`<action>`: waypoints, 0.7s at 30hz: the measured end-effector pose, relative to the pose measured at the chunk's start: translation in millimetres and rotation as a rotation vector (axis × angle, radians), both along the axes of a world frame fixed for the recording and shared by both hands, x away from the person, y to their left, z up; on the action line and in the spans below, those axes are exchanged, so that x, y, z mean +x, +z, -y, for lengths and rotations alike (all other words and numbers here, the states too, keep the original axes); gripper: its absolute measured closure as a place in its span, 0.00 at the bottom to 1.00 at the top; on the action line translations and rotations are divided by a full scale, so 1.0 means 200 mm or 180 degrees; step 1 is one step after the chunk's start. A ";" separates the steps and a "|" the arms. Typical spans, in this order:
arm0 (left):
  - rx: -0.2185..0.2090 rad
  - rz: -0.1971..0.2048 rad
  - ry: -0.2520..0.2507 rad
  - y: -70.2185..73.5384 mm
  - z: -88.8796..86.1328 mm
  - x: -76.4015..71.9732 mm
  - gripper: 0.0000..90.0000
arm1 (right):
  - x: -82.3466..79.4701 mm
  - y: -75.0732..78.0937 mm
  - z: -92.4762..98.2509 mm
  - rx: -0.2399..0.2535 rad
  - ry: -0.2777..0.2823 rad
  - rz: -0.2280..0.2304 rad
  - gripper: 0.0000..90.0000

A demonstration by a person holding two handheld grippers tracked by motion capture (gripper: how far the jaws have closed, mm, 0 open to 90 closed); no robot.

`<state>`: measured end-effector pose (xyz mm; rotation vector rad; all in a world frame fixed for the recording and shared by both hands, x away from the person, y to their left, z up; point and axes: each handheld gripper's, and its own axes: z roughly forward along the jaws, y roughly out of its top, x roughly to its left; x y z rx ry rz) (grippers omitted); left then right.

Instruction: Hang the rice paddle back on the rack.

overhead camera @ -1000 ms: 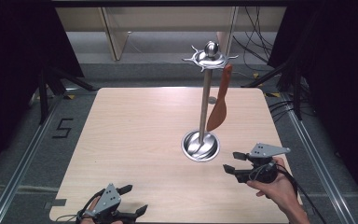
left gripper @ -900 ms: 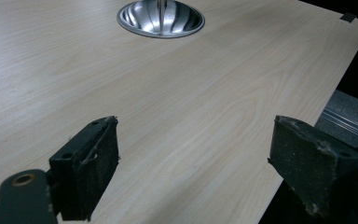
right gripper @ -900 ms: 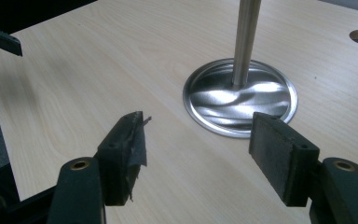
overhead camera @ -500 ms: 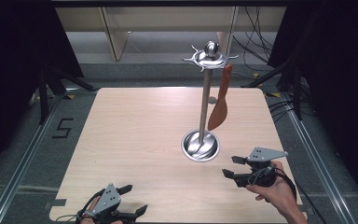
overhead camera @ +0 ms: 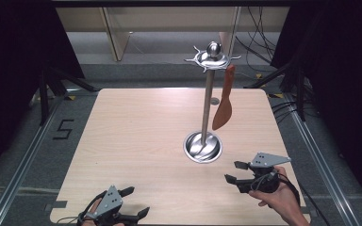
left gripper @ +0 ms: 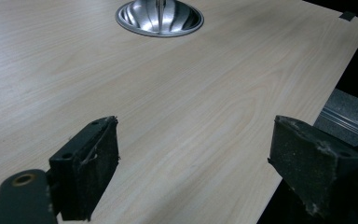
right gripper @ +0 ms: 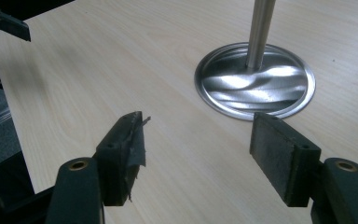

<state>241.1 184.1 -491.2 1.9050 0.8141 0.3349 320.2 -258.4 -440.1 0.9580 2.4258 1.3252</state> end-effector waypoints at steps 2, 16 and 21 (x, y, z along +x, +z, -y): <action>0.0037 0.0009 -0.0016 0.00 -0.01 0.00 0.17 | -0.02 -0.01 -0.01 0.0011 -0.0035 -0.0056 0.40; 0.0049 0.0005 -0.0023 0.00 0.00 0.00 0.17 | -0.05 -0.07 -0.01 -0.0017 0.0031 -0.0086 0.36; 0.0042 0.0008 -0.0016 0.00 0.00 0.00 0.17 | -0.08 -0.09 0.00 -0.0088 -0.0003 -0.0107 0.36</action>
